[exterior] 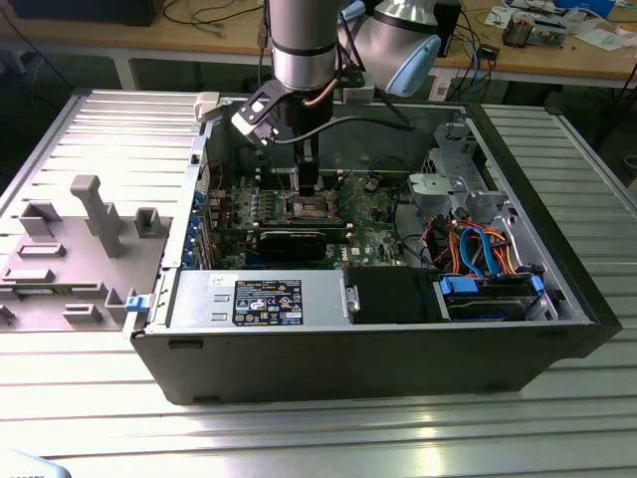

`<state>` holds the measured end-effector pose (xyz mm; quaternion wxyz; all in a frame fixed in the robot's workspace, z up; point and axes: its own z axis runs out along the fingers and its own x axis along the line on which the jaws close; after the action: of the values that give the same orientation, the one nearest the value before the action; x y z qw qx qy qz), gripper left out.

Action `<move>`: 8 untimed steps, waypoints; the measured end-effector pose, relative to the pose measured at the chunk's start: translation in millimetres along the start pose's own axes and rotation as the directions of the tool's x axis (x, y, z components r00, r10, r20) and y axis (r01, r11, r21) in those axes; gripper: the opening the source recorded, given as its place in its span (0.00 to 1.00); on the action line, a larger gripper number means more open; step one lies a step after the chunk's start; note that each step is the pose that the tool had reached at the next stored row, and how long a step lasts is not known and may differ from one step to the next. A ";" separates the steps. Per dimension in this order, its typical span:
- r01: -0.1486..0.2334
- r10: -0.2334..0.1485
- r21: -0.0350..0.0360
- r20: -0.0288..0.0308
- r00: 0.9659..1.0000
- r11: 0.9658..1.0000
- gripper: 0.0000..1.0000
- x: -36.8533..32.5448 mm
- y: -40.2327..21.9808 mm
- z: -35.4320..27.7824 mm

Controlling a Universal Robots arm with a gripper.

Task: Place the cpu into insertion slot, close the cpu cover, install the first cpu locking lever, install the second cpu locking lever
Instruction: 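Place the cpu into insertion slot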

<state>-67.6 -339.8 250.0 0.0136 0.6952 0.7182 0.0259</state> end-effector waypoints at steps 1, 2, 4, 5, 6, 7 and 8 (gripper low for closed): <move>0.000 0.000 0.000 0.001 1.000 1.000 0.55 0.1 0.0 0.5; 0.000 0.000 0.000 0.001 1.000 1.000 0.55 0.1 0.0 1.5; 0.000 0.000 0.000 0.001 1.000 1.000 0.55 0.0 0.0 5.0; 0.000 0.000 0.000 0.001 1.000 1.000 0.55 -0.1 0.3 6.3; 0.000 0.000 0.000 0.001 1.000 1.000 0.55 -0.2 0.9 9.2; 0.000 0.000 0.001 0.001 1.000 1.000 0.55 -0.2 1.3 10.9; 0.000 0.000 0.001 0.001 1.000 1.000 0.55 -0.2 1.8 12.7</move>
<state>-65.0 -339.8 237.5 0.0137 0.6951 0.7183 0.0252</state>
